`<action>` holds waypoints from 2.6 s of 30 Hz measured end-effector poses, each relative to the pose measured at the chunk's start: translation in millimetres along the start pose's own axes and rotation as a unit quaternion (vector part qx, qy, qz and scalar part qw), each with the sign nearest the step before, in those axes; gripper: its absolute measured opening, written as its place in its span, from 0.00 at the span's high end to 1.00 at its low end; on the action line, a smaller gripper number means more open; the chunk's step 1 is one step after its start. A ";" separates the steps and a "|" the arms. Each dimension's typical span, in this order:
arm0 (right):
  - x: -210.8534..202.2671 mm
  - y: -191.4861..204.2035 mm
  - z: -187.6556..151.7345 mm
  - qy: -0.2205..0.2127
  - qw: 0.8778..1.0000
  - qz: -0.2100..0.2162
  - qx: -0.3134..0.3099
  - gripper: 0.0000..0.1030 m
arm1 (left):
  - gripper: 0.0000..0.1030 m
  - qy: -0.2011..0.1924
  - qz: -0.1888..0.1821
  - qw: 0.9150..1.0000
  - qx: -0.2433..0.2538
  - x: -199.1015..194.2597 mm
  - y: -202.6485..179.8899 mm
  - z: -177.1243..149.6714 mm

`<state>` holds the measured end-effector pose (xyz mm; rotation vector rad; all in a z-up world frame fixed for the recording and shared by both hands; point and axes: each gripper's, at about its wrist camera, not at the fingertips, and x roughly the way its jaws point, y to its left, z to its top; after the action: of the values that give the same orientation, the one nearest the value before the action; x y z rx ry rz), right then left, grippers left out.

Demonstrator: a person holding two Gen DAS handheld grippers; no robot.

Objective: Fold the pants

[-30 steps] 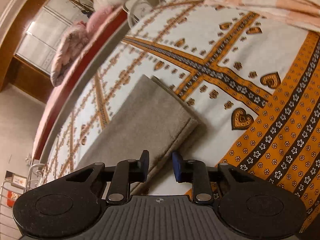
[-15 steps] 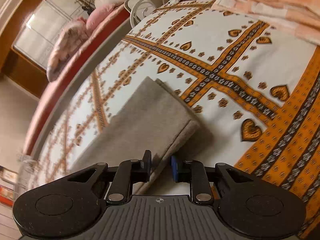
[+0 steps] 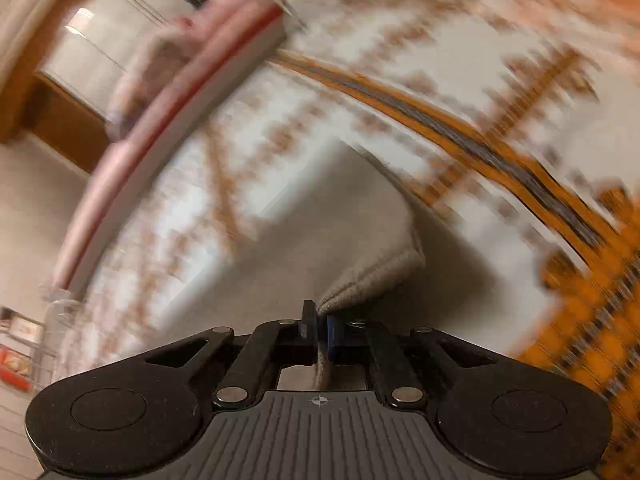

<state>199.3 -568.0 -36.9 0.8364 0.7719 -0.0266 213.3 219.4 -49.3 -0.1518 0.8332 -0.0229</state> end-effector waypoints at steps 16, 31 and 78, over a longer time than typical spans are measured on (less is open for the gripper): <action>5.9 -28.7 -13.5 0.029 0.996 -0.060 0.064 0.95 | 0.08 0.001 -0.004 1.000 0.020 -0.6 -2.1 -3.3; -29.9 -50.3 -9.7 -0.012 0.992 -0.021 0.125 0.95 | 0.08 0.003 -0.004 1.000 0.025 -2.1 -3.7 -4.5; -18.4 -53.7 -8.6 0.015 0.995 -0.045 0.083 0.80 | 0.10 -0.041 -0.002 0.999 0.011 -14.4 -182.4 -16.2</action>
<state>163.9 -603.9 -64.4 0.9596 0.8443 -0.1605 198.8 38.2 -23.4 -0.1330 0.7497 -0.0297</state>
